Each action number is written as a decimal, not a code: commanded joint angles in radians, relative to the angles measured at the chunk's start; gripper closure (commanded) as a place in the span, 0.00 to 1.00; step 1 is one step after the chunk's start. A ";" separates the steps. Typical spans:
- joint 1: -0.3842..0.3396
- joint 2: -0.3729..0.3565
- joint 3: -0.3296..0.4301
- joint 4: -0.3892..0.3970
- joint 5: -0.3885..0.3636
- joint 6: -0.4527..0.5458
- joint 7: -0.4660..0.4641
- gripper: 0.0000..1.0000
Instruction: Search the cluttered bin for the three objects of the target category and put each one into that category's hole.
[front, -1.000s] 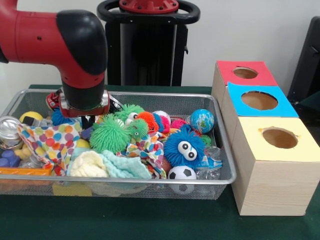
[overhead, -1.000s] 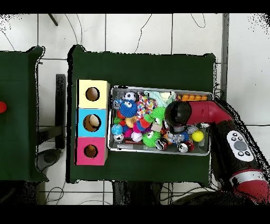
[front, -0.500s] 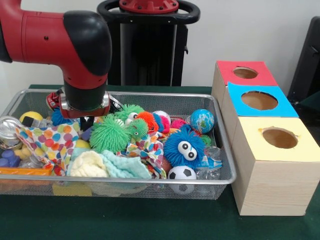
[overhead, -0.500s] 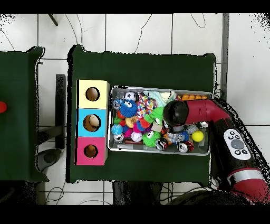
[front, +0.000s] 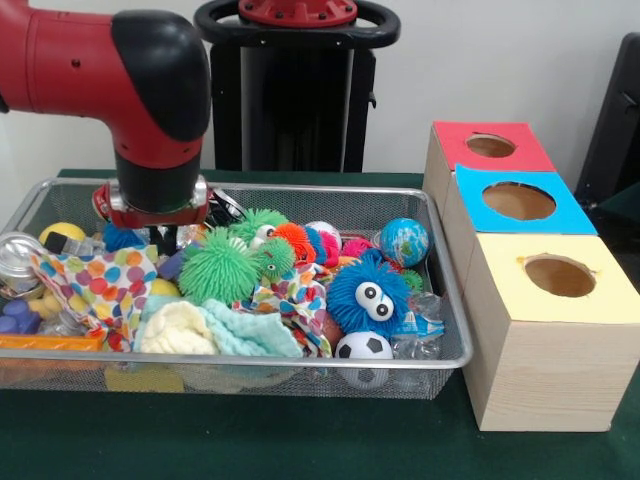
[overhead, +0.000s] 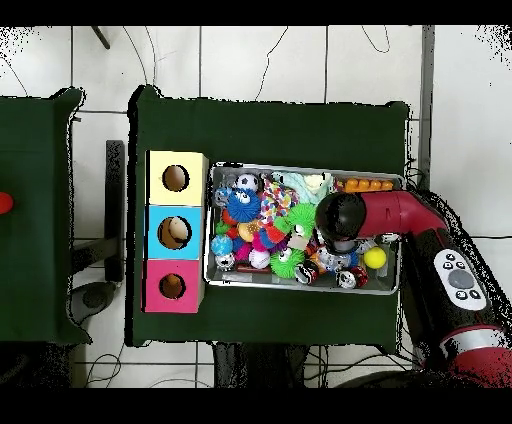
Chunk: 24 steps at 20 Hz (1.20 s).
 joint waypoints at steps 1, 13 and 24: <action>-0.029 -0.090 0.043 0.042 -0.019 -0.045 -0.215 1.00; -0.017 -0.047 0.051 -0.026 -0.023 -0.101 -0.137 1.00; 0.013 0.034 0.035 -0.073 -0.029 -0.188 -0.099 0.00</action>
